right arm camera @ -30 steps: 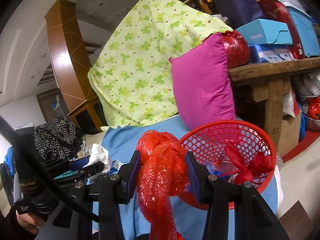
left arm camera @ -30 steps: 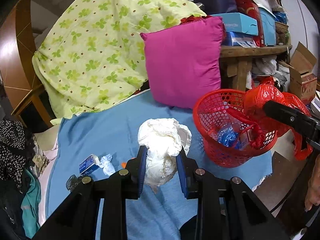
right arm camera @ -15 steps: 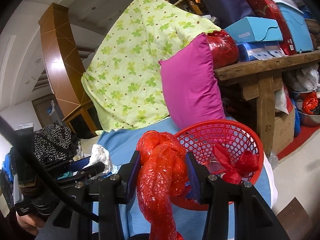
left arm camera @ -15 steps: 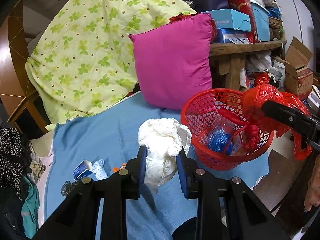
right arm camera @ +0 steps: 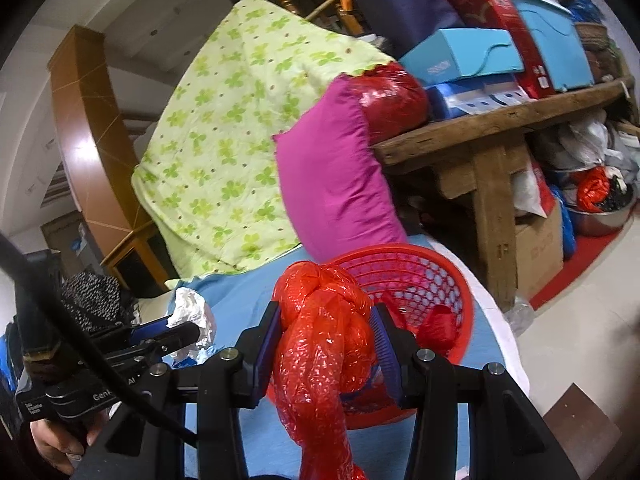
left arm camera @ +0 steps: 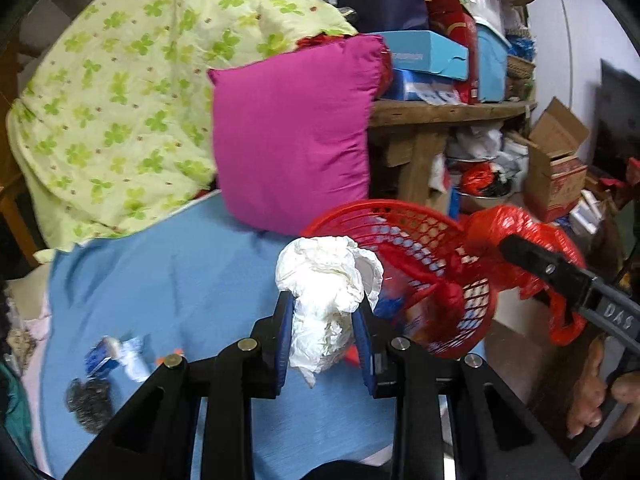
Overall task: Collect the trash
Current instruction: 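Open the right gripper to drop the red bag while the left drops the tissue into the basket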
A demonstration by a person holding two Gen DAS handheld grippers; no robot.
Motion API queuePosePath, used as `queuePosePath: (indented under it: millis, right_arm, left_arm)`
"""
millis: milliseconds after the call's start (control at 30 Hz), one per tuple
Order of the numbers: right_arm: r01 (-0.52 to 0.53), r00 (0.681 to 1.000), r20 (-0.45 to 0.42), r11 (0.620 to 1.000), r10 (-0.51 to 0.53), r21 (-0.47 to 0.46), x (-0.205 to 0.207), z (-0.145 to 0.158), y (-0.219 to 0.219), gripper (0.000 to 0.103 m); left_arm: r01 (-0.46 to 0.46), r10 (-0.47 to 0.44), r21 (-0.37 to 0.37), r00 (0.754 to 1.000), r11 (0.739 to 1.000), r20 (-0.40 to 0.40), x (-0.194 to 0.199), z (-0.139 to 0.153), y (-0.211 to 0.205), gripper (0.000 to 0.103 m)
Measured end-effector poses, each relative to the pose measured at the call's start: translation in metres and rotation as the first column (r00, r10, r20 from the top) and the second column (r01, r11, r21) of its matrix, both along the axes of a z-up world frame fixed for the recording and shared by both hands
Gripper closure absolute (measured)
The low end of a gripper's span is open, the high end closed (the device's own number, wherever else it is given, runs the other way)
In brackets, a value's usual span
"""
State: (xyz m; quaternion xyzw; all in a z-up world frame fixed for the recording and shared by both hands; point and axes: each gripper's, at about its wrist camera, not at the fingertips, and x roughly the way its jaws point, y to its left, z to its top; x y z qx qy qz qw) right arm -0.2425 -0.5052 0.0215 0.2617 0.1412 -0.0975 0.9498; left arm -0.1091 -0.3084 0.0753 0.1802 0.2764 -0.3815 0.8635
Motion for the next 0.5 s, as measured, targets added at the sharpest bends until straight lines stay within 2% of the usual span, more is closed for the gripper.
queuePosePath:
  millis: [267,500]
  right_arm:
    - [0.053,0.999,-0.016,0.991,-0.051,0.122,0.011,-0.016,-0.040,0.055]
    - [0.066,0.998,-0.023,0.965,-0.063,0.254,0.041,-0.031,-0.072,0.054]
  left_arm:
    - [0.090,-0.093,-0.031,0.992,0.995,-0.083,0.016,-0.005,-0.040,0.071]
    - [0.115,-0.118,-0.028,0.986,0.993,-0.119,0.033,-0.018,-0.069,0.070]
